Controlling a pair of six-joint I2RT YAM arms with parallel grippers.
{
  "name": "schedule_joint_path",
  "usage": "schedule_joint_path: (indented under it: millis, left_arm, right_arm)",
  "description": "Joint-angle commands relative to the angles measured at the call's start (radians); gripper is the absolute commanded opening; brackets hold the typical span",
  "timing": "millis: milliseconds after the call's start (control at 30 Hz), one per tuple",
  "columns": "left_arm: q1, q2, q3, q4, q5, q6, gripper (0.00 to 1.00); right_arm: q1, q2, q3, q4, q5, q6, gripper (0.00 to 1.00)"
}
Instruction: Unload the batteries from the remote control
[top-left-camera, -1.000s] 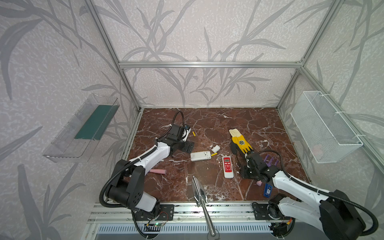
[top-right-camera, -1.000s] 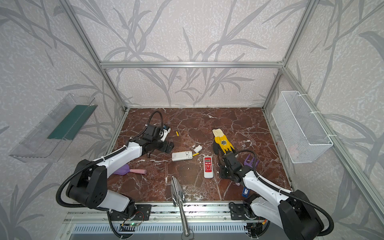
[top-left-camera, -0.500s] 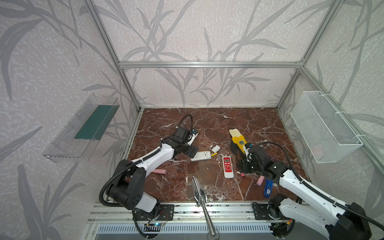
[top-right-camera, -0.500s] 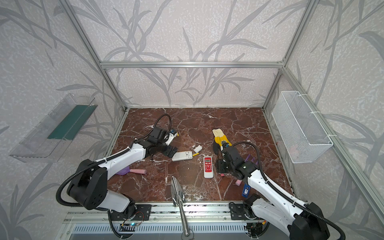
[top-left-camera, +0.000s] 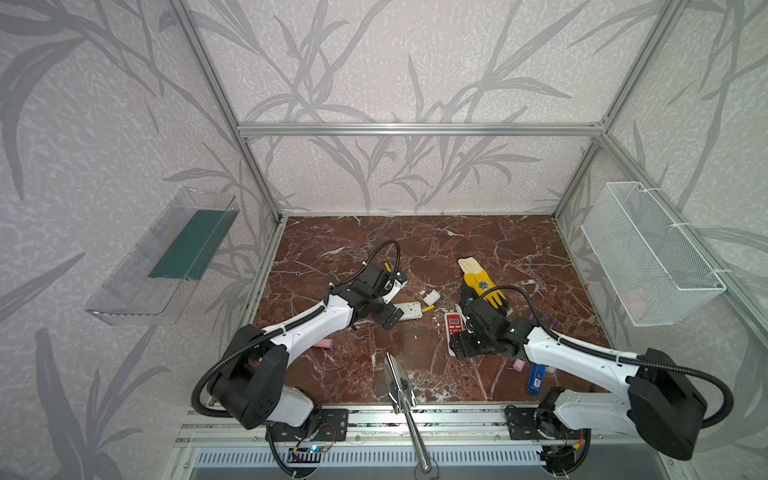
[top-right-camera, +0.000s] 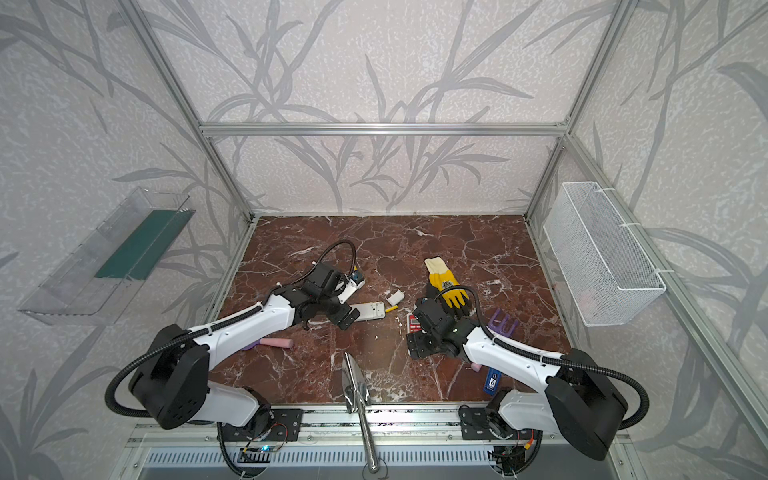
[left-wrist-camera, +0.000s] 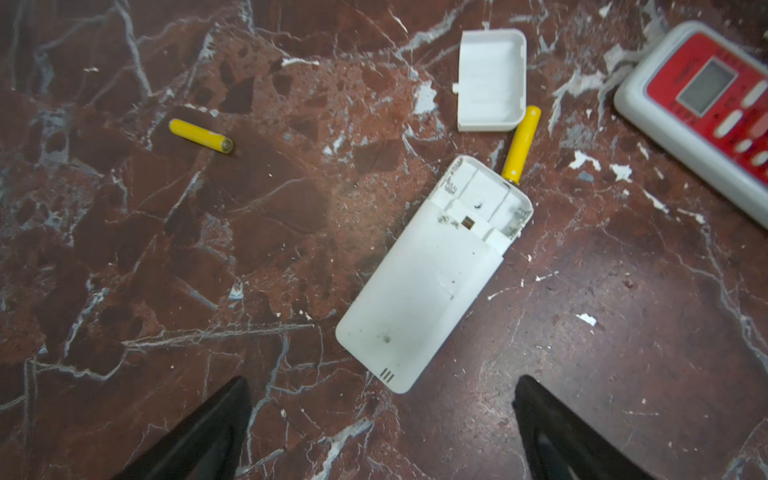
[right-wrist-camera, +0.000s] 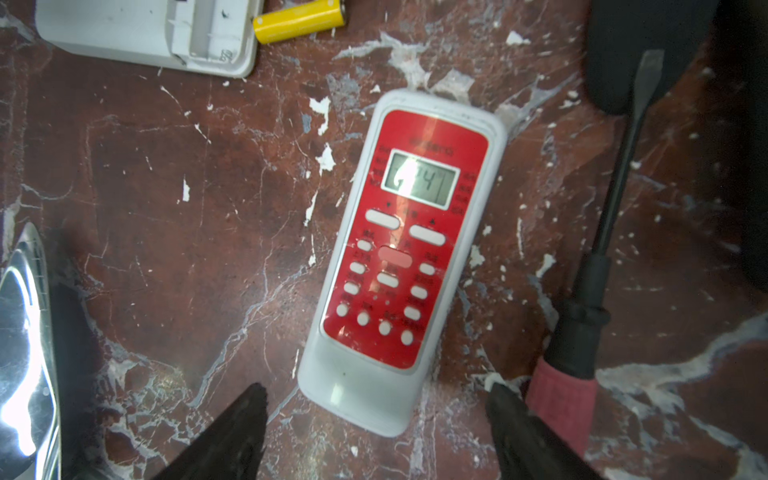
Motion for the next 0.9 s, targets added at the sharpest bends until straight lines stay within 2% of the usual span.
schedule_joint_path:
  millis: [0,367,733,867]
  left_arm:
    - [-0.024,0.068,0.069,-0.1,-0.043,0.08,0.99]
    - [-0.05,0.29,0.236,-0.213,-0.054,0.191,0.97]
    - [-0.052,0.384,0.318,-0.272,-0.03,0.231,0.91]
    - [-0.051,0.411,0.331,-0.303,-0.025,0.236,0.83]
  right_arm:
    - [0.005,0.012,0.037,0.032,0.016,0.003,0.83]
    - [0.004,0.012,0.019,0.089,0.017,-0.004,0.84]
    - [-0.005,0.011,-0.013,0.127,0.024,-0.001,0.84]
    - [-0.013,0.006,-0.022,0.138,0.024,0.002,0.84]
